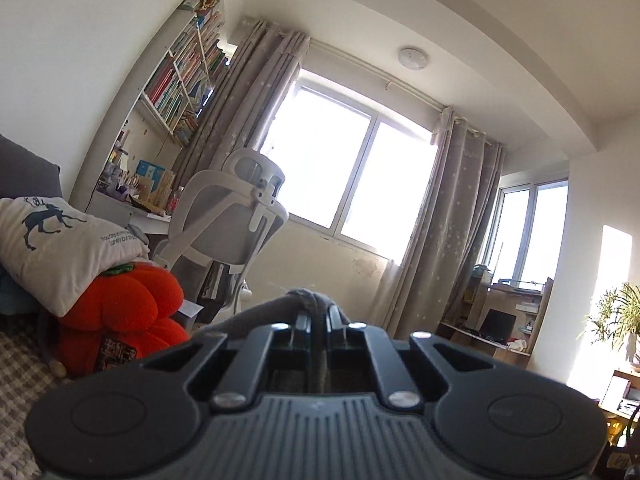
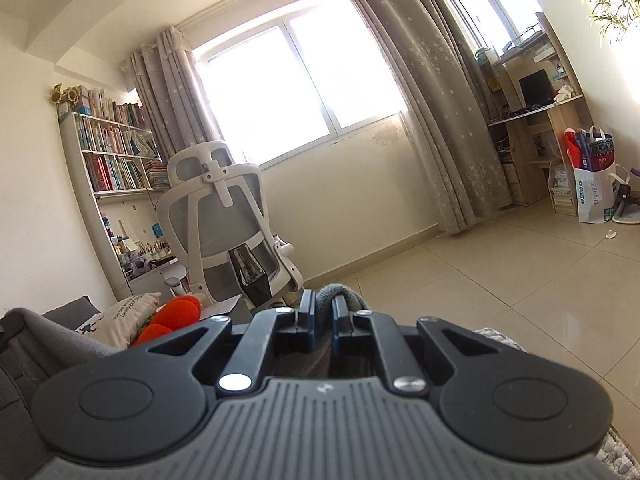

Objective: Fold clothes
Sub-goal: 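Raise the held sweatshirt high with both grippers to shake it out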

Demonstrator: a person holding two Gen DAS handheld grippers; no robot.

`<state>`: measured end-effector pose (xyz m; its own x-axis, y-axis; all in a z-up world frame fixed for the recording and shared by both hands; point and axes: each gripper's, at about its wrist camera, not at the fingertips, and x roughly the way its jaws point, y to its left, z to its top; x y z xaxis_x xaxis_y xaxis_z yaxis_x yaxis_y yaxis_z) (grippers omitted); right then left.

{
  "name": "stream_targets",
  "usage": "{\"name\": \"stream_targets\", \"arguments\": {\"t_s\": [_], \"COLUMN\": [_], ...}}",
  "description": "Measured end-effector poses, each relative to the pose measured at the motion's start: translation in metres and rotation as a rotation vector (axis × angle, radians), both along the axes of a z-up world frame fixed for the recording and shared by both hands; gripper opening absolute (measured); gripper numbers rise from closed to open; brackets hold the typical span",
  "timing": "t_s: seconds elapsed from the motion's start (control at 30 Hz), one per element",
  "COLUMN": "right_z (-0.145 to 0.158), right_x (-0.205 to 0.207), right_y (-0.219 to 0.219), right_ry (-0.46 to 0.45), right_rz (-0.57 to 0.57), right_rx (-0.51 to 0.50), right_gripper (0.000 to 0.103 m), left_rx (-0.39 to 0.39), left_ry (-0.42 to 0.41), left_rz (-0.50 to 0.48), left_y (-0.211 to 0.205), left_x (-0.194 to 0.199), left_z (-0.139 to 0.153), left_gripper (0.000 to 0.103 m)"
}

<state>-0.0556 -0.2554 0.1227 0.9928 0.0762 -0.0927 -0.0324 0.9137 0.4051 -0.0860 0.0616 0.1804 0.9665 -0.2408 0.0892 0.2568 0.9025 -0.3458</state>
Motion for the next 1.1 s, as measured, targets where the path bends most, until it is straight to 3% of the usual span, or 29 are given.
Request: {"name": "stream_targets", "arguments": {"t_s": [0.27, 0.47, 0.6, 0.87, 1.1], "right_z": [0.037, 0.040, 0.021, -0.037, -0.082], "right_x": [-0.007, -0.007, 0.017, 0.082, 0.136], "right_y": [0.001, 0.002, 0.007, 0.011, 0.016], "right_ry": [-0.114, -0.138, -0.082, 0.075, 0.158], "right_rz": [0.010, 0.023, 0.033, 0.043, 0.034], "right_rx": [-0.029, -0.046, -0.069, -0.081, -0.115], "right_gripper": [0.009, 0.009, 0.009, 0.009, 0.009], "left_rx": [-0.010, -0.001, 0.004, 0.050, 0.087], "left_ry": [-0.066, -0.061, 0.000, 0.157, 0.254], "left_rz": [0.001, 0.013, 0.029, 0.088, 0.120], "left_y": [0.000, 0.001, 0.002, 0.002, 0.002], "left_x": [-0.002, 0.004, 0.029, 0.098, 0.168], "left_z": [0.032, 0.031, 0.017, -0.043, -0.093], "left_gripper": [0.006, 0.006, 0.006, 0.006, 0.006]}}
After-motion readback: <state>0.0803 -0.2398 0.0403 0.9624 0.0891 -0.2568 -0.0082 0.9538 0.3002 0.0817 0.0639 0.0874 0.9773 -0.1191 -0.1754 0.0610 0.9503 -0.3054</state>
